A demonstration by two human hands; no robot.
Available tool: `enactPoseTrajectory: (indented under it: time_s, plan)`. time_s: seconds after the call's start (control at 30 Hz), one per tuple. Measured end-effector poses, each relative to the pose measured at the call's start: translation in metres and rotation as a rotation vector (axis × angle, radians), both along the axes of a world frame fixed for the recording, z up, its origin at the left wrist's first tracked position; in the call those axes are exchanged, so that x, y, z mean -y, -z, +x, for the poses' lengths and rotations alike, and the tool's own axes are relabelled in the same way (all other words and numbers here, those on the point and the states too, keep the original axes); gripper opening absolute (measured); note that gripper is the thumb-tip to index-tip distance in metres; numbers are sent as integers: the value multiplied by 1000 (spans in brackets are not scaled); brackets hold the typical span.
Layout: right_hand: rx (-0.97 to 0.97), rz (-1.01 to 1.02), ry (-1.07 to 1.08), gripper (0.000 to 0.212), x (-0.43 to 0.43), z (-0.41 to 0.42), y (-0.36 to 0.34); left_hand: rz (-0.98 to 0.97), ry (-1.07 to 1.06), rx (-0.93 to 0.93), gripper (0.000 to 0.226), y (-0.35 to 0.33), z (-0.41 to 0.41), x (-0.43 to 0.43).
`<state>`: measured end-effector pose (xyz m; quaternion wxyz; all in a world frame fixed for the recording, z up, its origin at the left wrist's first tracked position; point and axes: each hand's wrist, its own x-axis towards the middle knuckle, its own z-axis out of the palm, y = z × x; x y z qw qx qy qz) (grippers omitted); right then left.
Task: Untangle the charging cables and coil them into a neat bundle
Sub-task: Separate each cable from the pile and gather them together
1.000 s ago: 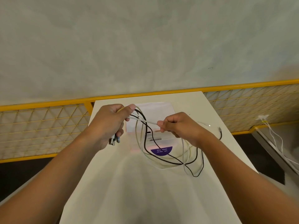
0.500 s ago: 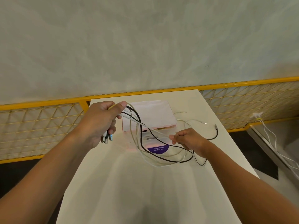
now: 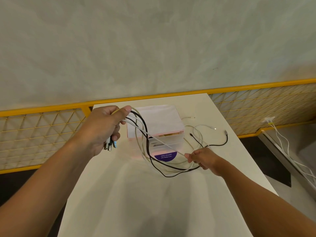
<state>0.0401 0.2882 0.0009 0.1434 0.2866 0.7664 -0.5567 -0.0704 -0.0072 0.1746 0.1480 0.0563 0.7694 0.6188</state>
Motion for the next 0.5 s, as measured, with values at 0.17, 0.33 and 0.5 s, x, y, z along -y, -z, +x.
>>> enactPoseTrajectory:
  time_s: [0.17, 0.33, 0.5]
  plan:
    - [37, -10, -8, 33, -3, 5, 8, 1, 2, -1, 39, -2, 0, 0]
    - [104, 8, 19, 36, -3, 8, 19, 5, -6, 6, 39, -3, 3, -1]
    - [151, 30, 8, 39, -7, 19, 28, 19, -17, 0, 38, -8, 1, 2]
